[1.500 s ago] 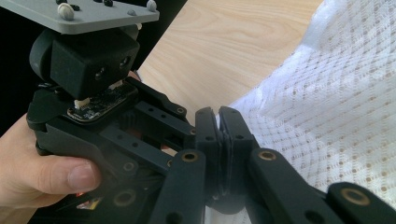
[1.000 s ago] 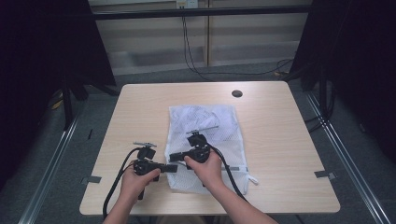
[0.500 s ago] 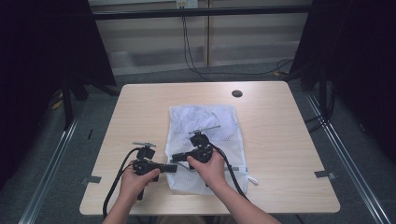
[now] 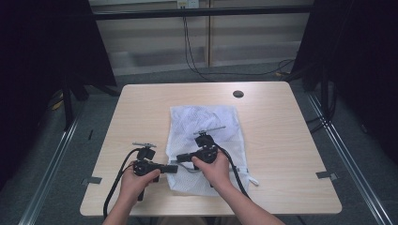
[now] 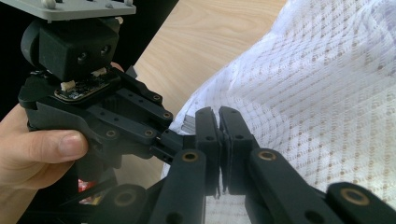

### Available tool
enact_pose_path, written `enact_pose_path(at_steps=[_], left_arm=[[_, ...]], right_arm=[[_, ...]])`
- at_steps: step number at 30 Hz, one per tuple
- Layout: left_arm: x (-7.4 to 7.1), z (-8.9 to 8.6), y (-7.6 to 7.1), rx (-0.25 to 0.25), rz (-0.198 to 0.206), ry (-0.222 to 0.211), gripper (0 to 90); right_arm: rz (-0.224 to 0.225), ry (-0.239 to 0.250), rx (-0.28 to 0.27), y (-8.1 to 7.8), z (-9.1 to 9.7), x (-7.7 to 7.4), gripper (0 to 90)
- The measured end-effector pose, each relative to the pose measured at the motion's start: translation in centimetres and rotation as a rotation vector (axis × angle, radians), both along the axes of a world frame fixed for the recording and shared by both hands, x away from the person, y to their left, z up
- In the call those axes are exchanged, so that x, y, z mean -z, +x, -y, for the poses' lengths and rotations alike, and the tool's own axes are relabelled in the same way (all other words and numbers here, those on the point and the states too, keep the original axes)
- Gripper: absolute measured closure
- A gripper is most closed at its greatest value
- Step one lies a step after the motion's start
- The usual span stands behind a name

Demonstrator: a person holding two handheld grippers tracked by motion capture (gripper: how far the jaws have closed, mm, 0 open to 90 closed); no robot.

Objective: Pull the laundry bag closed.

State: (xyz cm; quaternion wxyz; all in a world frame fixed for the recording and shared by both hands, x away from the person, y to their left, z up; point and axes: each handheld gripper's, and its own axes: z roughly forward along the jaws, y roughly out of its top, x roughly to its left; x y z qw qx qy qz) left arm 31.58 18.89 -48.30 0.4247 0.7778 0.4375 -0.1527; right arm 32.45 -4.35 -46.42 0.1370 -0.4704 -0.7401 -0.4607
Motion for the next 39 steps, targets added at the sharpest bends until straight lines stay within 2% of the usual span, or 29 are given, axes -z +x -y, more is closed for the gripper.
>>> enact_pose_path(at_steps=[10,11,16,39], left_arm=[[-0.1,-0.1,0.0,-0.001,-0.003,0.002,87.9],[-0.2,-0.4,0.0,-0.001,0.004,0.001,87.9],[-0.3,-0.5,0.0,-0.002,0.003,-0.001,87.9],[-0.3,-0.8,0.0,-0.016,-0.016,-0.006,87.9]], right_arm=[[-0.003,-0.001,-0.010,0.0,0.1,0.0,87.1],[0.012,-0.023,0.000,0.0,0.4,0.0,87.1],[-0.015,-0.007,0.011,0.2,1.1,0.1,87.1],[-0.015,-0.011,0.032,0.3,2.7,0.3,87.1]])
